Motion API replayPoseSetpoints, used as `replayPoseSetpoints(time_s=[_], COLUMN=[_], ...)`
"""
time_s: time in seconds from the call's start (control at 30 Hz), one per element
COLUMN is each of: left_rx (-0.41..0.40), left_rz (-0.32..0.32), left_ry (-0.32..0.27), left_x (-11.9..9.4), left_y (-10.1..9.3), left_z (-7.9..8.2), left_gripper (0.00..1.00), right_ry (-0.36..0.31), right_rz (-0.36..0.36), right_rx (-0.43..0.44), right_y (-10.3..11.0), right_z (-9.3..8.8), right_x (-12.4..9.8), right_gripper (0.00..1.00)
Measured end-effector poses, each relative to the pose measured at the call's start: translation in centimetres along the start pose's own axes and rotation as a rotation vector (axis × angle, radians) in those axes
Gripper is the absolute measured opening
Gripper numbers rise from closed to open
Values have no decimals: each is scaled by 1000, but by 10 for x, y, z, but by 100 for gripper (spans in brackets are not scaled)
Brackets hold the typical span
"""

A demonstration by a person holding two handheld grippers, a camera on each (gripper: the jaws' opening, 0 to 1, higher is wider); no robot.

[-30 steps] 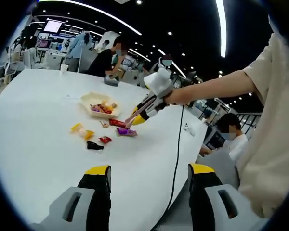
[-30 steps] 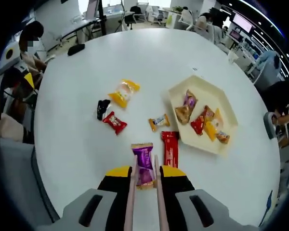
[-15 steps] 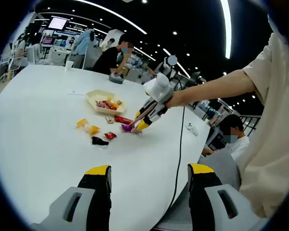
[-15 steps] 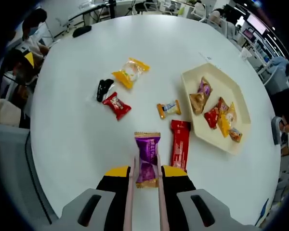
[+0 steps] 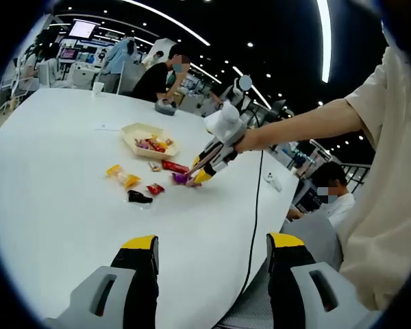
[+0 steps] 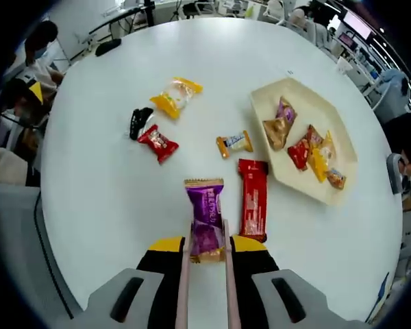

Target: Place the target food into the container with the food tongs after gripping and lifting it, then release it inside without dropping or visibly crushing the food.

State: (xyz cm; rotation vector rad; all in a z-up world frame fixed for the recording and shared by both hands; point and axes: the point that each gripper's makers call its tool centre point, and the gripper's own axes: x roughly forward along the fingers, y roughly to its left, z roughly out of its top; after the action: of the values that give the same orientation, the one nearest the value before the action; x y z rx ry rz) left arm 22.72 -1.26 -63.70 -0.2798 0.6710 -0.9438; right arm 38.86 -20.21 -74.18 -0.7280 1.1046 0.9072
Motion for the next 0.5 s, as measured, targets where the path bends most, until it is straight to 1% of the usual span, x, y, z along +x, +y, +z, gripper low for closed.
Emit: replayPoseSetpoints(time_s=[0.17,0.27,0.33,0.4,0.5], left_rx=[-1,2,2,0,1], left_rz=[-1,-4,-5,-6,-9], left_ry=[0,2,2,4,5], left_x=[1,1,2,2,3], left_y=[-1,-3,-3,-3,-3], left_z=[0,-1,-1,-2,-2], left_gripper=[63,63,63,63,63], right_ry=[8,20,22,19,15], right_rz=[4,14,13,20,20], right_rx=[16,43,43,69,72], right_y=[1,5,6,7,9], right_z=[-9,-15,-17,-17,-17], right_x=[0,0,0,-1,-1], right_gripper=[24,22,21,21,20])
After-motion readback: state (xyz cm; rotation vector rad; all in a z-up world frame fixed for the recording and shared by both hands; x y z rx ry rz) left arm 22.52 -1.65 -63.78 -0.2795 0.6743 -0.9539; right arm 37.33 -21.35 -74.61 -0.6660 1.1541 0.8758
